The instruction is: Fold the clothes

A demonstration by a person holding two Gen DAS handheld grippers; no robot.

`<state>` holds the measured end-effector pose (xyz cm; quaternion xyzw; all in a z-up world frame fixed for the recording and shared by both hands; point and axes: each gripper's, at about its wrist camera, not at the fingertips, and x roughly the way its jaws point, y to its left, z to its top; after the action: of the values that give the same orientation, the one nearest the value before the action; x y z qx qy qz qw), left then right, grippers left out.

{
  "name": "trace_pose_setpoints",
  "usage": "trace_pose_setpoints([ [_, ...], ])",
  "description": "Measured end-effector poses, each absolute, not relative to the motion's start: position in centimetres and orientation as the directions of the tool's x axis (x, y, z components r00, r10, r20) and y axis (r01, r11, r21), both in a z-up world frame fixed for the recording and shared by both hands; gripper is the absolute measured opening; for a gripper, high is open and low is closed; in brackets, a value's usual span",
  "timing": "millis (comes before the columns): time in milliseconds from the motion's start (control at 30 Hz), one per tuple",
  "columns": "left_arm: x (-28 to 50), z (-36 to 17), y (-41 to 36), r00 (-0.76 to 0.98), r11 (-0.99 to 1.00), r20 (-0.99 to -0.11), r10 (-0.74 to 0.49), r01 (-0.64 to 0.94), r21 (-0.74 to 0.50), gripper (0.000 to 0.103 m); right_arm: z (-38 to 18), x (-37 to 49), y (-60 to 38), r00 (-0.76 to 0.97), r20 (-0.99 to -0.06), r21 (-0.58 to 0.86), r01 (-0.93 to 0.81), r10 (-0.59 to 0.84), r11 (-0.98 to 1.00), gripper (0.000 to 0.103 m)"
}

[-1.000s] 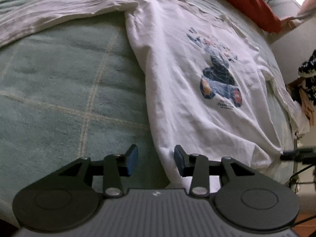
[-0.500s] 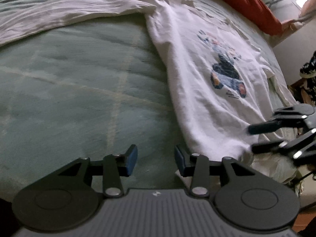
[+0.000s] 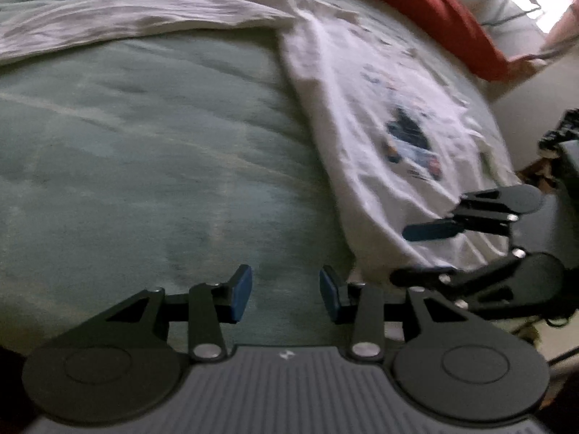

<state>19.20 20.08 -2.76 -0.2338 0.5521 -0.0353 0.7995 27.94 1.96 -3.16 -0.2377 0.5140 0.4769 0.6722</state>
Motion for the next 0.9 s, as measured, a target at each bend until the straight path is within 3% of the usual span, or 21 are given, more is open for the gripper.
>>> trace_pose_setpoints([
  [133,20.4,-3.9,18.3,0.381,0.861,-0.834,-0.398,-0.158,-0.483,0.041,-4.2,29.2,-1.1,0.038,-0.942,0.144,-0.851,0.332,0.505,0.050],
  [500,22.5,-8.6,15.0,0.335,0.689,-0.703,-0.627,-0.182,-0.701,0.037,-4.8,29.7,-1.1,0.028,-0.930,0.196,-0.807,0.367,0.557,0.051],
  [533,22.7,-8.8,14.9,0.340,0.680,-0.691,-0.638,-0.173,-0.712,0.031,-4.9,29.8,-1.3,0.024,-0.927,0.206,-0.801,0.375,0.561,0.051],
  [567,23.0,-8.8,14.6,0.342,0.679,-0.685,-0.644,-0.157,-0.717,0.026,-4.9,29.9,-1.5,0.021,-0.923,0.217,-0.797,0.385,0.564,0.052],
  [600,23.2,-8.7,14.3,0.337,0.695,-0.695,-0.635,-0.144,-0.705,0.011,-4.6,29.8,-1.7,0.019,-0.917,0.228,-0.793,0.397,0.565,0.052],
  [633,23.3,-8.5,14.0,0.332,0.711,-0.706,-0.626,-0.130,-0.691,0.008,-4.4,29.8,-1.9,0.017,-0.912,0.240,-0.789,0.410,0.565,0.052],
  [900,20.9,-3.4,16.9,0.384,0.786,-0.770,-0.509,-0.158,-0.598,0.007,-0.6,29.4,-5.5,0.079,-0.885,0.236,-0.774,0.459,0.588,0.058],
])
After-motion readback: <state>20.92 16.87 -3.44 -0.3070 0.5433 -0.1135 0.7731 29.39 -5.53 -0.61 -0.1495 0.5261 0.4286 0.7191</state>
